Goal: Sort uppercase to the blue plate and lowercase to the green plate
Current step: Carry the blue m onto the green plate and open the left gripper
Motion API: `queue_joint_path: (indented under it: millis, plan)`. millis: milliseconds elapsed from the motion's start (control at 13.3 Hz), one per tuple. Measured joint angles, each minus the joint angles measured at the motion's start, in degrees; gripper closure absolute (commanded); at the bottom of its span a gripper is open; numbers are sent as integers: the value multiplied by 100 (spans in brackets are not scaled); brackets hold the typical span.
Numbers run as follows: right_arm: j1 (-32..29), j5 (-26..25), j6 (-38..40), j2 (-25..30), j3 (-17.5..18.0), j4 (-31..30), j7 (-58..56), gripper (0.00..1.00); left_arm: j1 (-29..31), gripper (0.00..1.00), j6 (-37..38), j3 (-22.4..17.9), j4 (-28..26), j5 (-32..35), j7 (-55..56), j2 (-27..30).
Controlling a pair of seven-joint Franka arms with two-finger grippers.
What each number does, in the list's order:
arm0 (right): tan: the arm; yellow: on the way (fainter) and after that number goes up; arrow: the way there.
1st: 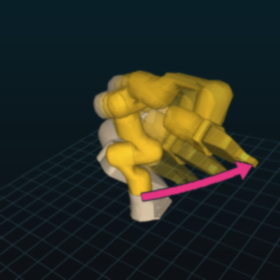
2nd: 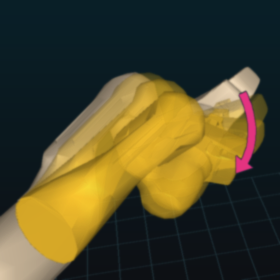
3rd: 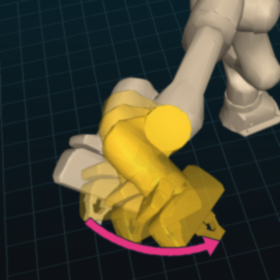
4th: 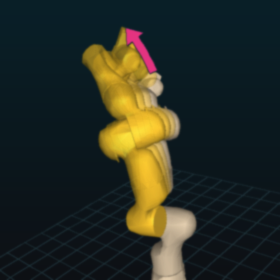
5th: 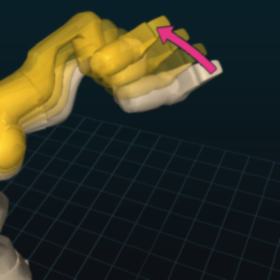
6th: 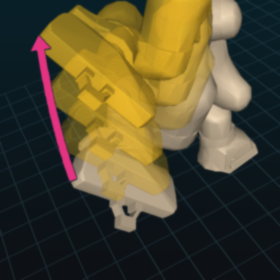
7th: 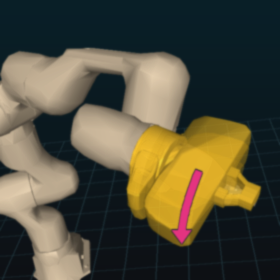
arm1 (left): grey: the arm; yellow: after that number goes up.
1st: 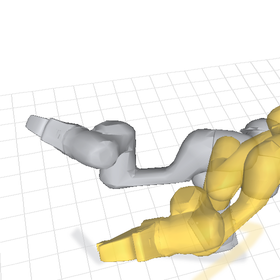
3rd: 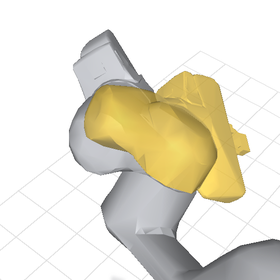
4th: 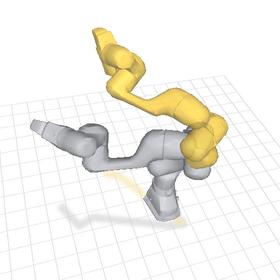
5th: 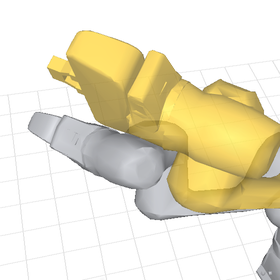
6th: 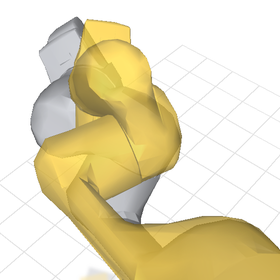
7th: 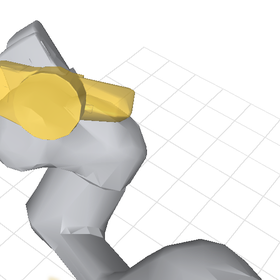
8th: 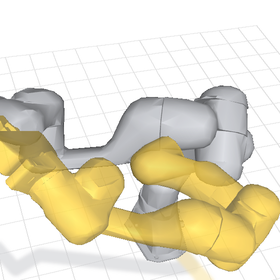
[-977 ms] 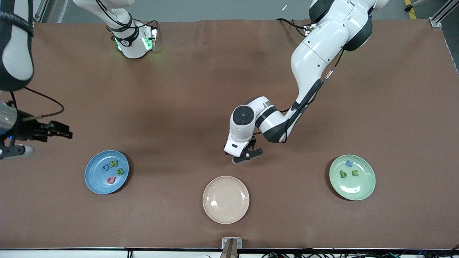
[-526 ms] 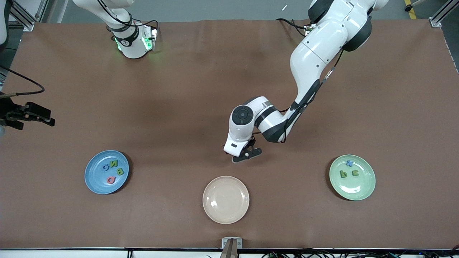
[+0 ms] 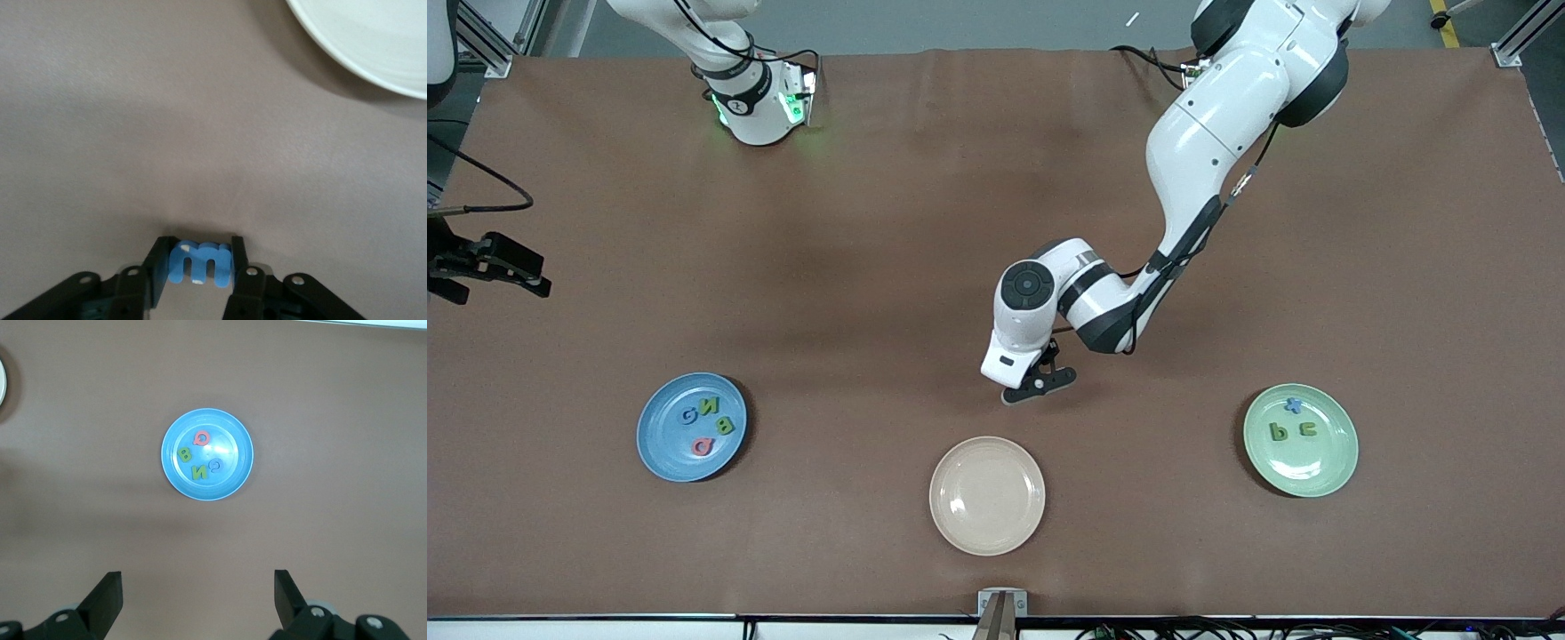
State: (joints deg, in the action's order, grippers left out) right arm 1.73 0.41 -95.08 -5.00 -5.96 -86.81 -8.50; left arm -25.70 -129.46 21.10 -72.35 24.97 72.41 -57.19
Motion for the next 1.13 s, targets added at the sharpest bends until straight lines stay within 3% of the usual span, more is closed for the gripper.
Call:
queue_joint_path:
  millis: [376,751,1127]
  plan:
    - [18,0,77,448,47,-279,421,0,569,99,689,-66,85,0,-90,374]
    - [76,0,37,489,71,-316,453,0,1316,100,1341,-87,82,1,-1115,876]
    - [-408,-5,18,489,630,-317,472,0,2439,99,1427,-91,70,2,-2999,909]
